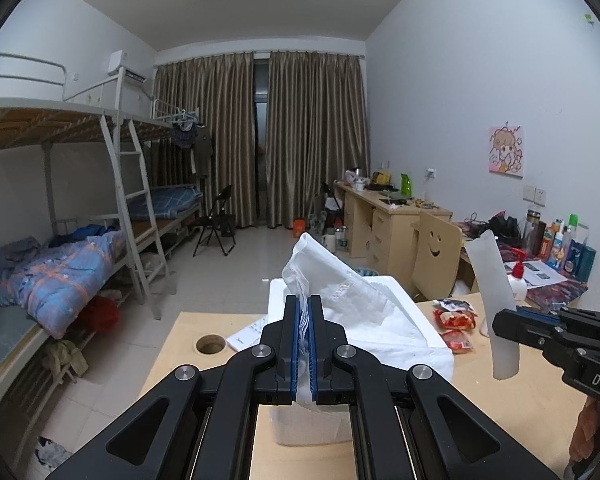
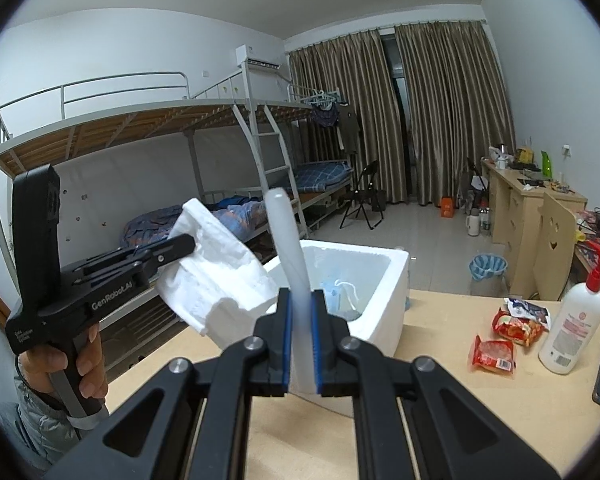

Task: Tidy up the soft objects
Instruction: 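Lift and carry the cloth and strip with both tools over the foam box, then open left tool dropping the cloth into the box while right tool drops the strip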

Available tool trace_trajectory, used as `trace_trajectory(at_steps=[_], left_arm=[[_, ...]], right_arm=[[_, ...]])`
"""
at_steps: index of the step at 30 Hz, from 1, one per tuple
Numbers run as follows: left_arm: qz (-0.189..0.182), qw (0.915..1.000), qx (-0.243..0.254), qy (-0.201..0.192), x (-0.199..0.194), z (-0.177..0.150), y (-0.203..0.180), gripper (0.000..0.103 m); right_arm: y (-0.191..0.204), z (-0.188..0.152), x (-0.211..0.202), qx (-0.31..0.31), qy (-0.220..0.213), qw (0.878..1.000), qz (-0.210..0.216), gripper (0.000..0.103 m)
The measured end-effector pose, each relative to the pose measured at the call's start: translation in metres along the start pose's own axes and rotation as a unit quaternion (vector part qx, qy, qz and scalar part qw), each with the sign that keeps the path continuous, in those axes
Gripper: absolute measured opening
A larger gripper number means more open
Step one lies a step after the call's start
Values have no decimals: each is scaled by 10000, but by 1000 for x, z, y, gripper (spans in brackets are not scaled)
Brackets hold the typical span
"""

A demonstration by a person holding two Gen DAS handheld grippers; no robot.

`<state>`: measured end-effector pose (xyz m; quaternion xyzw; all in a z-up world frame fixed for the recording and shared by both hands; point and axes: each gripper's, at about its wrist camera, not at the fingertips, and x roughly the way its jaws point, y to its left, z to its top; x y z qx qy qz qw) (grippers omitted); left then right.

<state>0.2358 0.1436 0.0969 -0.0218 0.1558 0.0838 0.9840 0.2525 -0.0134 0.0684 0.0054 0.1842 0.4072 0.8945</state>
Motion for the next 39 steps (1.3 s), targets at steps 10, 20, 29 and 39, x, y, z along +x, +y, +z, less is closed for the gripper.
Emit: trace_trajectory(at_steps=[10,20,29,39], left_arm=[[-12,10000,-89,-41,40,25,3,4],[-161,9995,-129,247,81,28,2,4],[-306,9983,-60,493,114,24,-5,4],[-379,9965,64,745,131,15,-11,18]], right_arm=[[-8,18,23,-73,160,9998,-108,11],[-17,24,39,-36,247,9996,-123,11],[-28,21,42,100,275,9995,-154,11],[-32,21,49,217,369,9989,-168,11]])
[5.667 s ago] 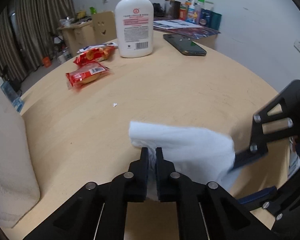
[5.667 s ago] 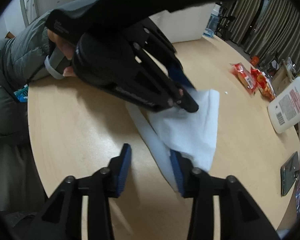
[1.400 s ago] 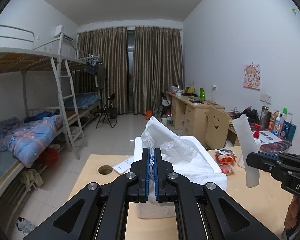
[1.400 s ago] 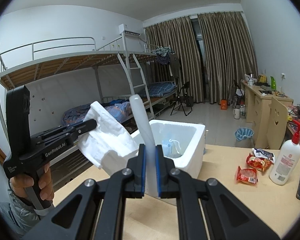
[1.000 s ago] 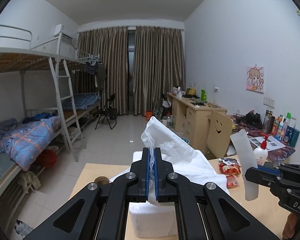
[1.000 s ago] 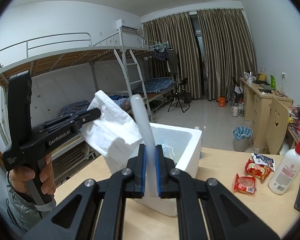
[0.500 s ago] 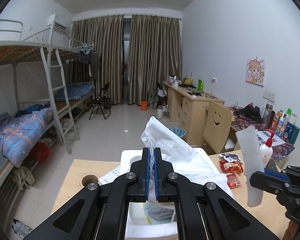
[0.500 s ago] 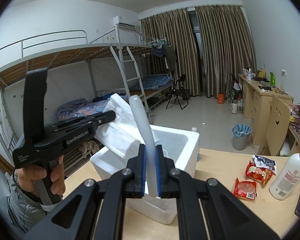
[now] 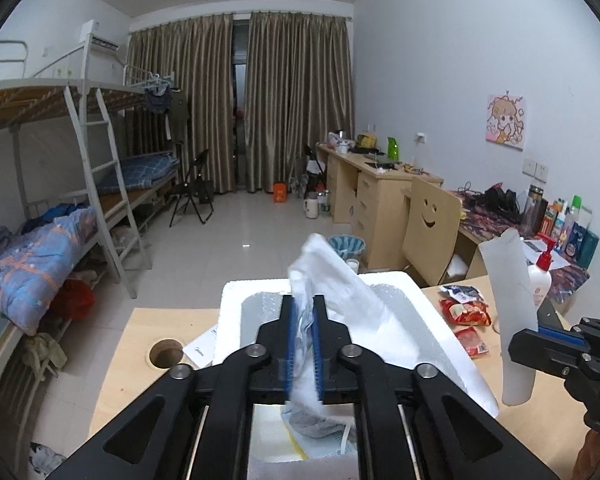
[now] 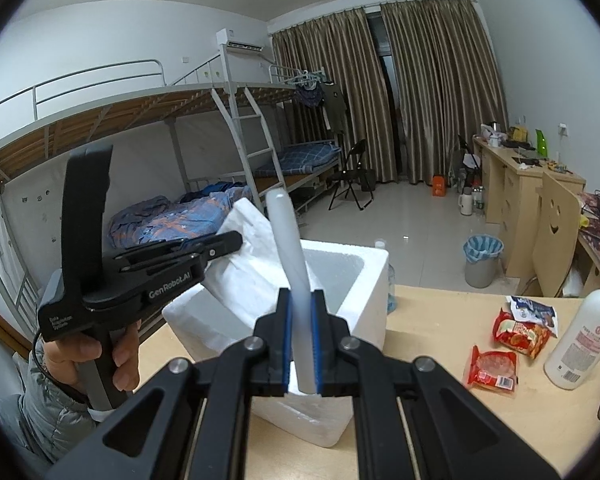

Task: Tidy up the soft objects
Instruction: 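Open left tool dropping the cloth into the box while right tool drops the strip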

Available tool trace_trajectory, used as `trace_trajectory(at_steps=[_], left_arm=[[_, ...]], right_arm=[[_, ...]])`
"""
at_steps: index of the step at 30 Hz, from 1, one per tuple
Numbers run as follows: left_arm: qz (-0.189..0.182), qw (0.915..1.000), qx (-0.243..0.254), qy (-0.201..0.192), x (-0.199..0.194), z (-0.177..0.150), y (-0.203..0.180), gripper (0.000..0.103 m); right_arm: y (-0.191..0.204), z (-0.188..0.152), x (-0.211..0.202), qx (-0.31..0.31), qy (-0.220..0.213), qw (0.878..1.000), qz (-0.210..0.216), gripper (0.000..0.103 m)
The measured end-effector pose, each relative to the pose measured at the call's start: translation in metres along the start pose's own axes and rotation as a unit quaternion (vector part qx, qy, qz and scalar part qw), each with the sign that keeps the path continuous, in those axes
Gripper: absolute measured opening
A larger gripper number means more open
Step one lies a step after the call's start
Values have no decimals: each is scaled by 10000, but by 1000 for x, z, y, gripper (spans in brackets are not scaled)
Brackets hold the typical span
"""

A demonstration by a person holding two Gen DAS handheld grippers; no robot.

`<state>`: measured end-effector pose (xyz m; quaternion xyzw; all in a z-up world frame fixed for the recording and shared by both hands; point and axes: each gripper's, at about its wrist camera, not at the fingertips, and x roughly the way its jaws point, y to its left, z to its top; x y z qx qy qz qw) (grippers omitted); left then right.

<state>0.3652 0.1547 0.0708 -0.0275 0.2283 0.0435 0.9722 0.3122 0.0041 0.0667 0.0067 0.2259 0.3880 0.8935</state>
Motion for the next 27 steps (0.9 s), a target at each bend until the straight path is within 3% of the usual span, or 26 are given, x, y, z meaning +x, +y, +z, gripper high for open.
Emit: trace_trajectory(at_steps=[1,2,4,10,25,27], left_arm=[[41,10000,8,13,0,-1,-1,32],[98,9999,18,20,0,-1,-1,56],[289,9996,0,30,0,-1,0,78],[462,9986,-39,-256,-15,1,5,88],[545,9972,-76,-514,-48,-8,15,91],[500,9970,-93,-579,-54,-9,17,97]], right_arm=[[0,0,0,4,-6,10000,-2,11],[0,1,0,0,-11,10000,-5,11],[1,0,-1,-17,-15,10000,4,11],[1,-1,-1,-11,-27,10000,10,11],[5,1,-7,-89,-91,9999,37,11],[7,2,-7,-100,-89,9999,48,11]])
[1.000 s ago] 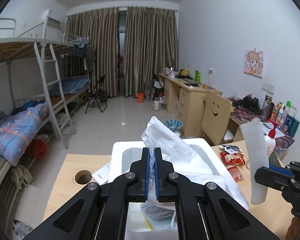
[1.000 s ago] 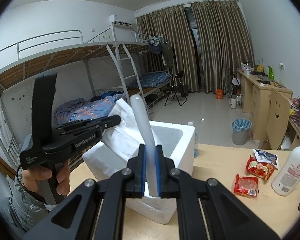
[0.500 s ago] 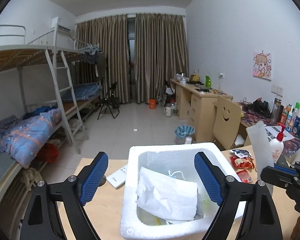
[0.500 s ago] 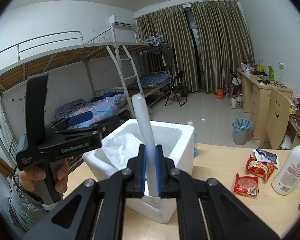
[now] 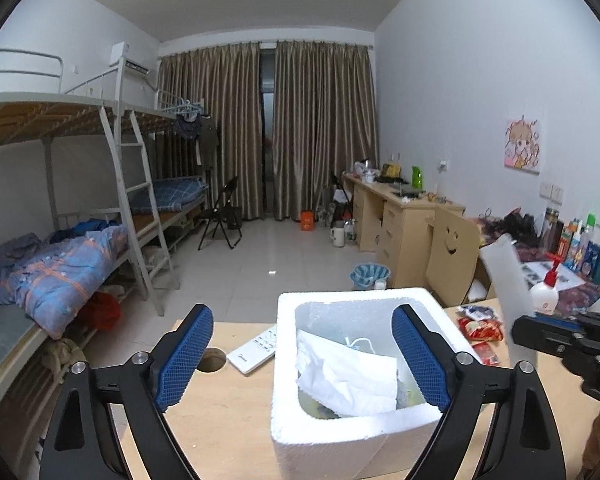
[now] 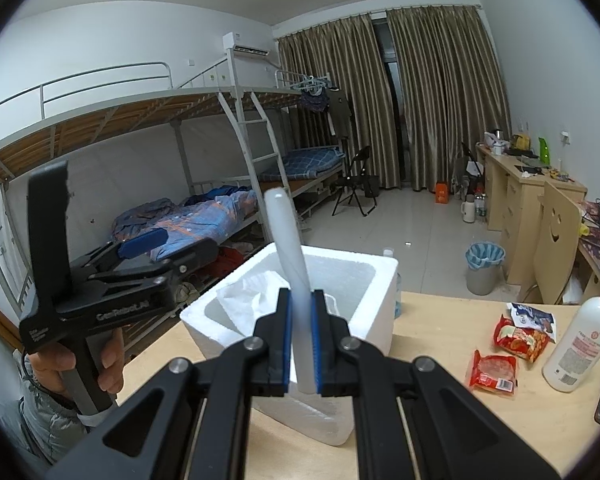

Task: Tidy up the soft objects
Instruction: 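Open left tool dropping the cloth into the box while right tool drops the strip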

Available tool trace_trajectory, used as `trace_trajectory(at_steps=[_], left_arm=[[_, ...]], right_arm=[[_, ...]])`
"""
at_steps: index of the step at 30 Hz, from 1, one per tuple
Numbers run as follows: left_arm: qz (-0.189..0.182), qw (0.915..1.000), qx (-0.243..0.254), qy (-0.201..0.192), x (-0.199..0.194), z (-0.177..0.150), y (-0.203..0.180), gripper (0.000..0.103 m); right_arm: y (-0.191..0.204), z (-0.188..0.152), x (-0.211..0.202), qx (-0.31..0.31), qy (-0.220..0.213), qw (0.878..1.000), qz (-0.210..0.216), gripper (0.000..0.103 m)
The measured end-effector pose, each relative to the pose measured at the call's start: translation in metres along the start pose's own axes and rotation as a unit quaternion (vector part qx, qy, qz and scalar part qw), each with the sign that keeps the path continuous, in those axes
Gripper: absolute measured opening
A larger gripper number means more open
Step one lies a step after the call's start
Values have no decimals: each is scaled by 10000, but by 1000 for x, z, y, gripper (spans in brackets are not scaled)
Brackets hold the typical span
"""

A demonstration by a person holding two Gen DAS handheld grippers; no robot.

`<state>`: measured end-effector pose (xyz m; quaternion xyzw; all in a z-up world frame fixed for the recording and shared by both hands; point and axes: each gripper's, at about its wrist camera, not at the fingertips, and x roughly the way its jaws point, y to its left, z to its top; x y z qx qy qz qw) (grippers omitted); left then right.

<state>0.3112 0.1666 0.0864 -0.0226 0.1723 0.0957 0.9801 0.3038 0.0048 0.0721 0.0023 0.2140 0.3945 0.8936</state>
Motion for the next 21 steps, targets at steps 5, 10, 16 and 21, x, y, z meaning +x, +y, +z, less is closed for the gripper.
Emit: trace_trajectory(at_steps=[5,10,16,21], left_arm=[[134,9992,-82,-356,-22,-3,10,103],[273,9985,-189,-424,-28,-5,23,103],[638,9970,-332,-300,-19,-11,35,103],[787,9960,-293,-297,-18,-15,35,103]], right_arm=[[7,2,3,-57,-15,10000,35,11],[12,5,10,-119,43,9999,19,11],[19,9,20,-267,111,9996,64,11],[16,13,34,-249,187,9995,97,11]])
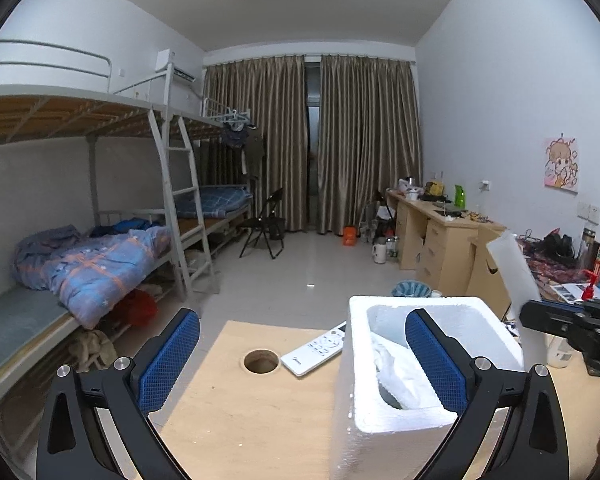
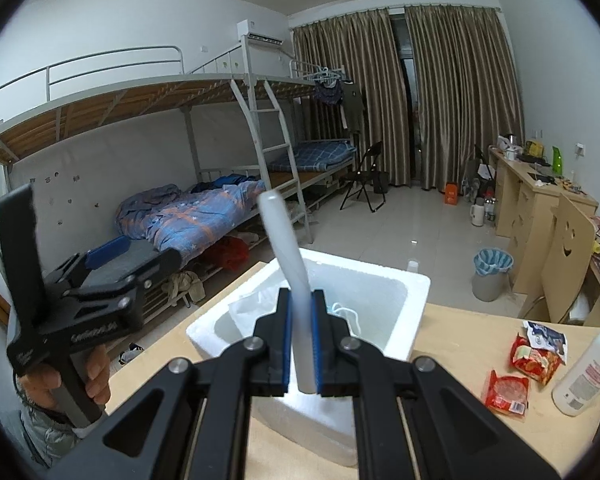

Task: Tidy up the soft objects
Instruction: 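Open left tool dropping the cloth into the box while right tool drops the strip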

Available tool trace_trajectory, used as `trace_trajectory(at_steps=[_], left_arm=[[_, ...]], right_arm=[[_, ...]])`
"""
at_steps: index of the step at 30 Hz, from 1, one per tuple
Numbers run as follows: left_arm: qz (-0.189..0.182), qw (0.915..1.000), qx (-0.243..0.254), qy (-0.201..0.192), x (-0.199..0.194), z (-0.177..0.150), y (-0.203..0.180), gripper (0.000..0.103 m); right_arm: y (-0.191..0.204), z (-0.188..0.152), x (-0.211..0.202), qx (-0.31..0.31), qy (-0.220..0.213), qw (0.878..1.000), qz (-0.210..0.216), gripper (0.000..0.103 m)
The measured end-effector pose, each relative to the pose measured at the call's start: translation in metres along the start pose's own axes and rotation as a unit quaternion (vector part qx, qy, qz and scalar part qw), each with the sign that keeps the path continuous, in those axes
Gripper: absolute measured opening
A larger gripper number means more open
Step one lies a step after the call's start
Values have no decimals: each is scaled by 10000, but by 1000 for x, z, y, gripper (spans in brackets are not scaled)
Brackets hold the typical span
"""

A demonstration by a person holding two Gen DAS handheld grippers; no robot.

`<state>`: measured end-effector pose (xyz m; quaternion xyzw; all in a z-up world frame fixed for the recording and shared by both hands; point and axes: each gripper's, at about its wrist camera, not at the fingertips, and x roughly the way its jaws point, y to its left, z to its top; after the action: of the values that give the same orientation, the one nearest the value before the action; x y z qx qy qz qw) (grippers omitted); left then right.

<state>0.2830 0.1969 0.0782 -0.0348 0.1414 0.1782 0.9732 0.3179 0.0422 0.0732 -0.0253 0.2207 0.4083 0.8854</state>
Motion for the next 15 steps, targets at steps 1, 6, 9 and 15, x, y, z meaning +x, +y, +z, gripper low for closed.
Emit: trace_trajectory(at_steps=[1,6,9,15], left_arm=[[-33,10000,-21,10,1,0,1,103],[-3,9999,14,117,7,-4,-1,103],[-28,9999,6,170,8,-7,-3,103],[-20,9998,55,209,7,-11,-8,103]], right_arm=[[-1,1,4,1,33,10000,18,11],[-5,-1,22,42,189,9998,40,11],[-10,-3,31,101,248,9996,91,11],[-13,-5,39,144,369,9992,72,11]])
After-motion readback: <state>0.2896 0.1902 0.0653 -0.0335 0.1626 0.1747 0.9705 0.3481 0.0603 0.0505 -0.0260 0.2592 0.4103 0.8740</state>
